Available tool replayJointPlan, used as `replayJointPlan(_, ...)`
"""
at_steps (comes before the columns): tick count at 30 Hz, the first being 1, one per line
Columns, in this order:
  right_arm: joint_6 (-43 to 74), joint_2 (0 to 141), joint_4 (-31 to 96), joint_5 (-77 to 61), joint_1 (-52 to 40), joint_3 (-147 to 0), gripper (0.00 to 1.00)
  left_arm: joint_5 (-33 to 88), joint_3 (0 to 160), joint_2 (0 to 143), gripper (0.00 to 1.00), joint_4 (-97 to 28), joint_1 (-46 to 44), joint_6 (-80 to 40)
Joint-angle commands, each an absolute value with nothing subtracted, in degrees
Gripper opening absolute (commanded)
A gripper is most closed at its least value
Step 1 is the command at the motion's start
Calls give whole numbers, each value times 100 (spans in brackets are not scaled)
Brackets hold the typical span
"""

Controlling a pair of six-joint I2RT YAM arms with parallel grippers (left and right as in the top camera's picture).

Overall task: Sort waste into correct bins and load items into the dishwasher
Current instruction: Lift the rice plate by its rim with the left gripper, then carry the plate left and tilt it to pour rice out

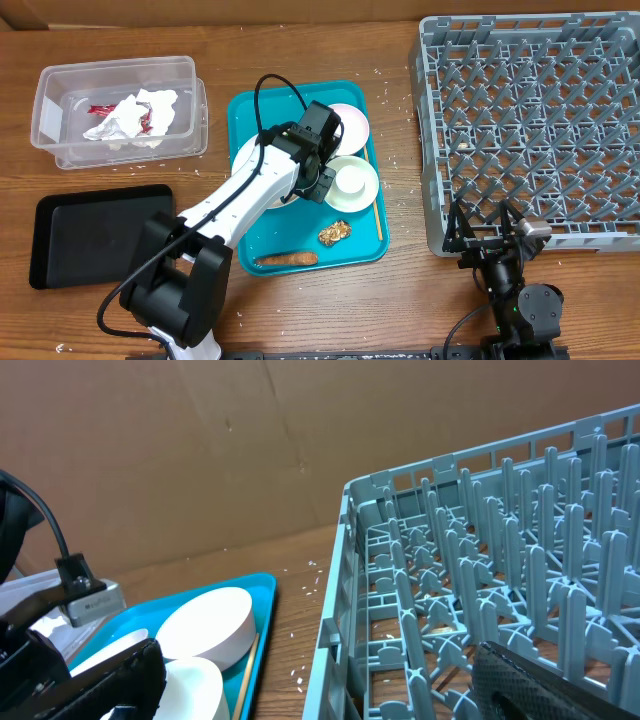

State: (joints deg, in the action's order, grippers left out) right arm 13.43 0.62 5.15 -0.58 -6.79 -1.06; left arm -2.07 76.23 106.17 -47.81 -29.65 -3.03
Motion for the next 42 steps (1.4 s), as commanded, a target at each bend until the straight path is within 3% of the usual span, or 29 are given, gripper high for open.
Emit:
replayJointPlan(1, 1306, 16, 478, -10, -672, -47, 100, -539, 7828, 10412, 4, -4869, -2971, -521)
replayJointPlan(24, 1304, 16, 478, -10, -672, -47, 100, -1610, 8739, 10412, 4, -6051, -3391, -1232)
replayJointPlan(33, 1306, 16, 478, -10, -672, -47, 100, -2436, 9231, 10412, 4, -6934, -3787, -2001)
replayJointPlan(42, 1306, 16, 478, -10, -672, -47, 100, -2635, 9598, 10409, 4, -7585, -3629, -2587)
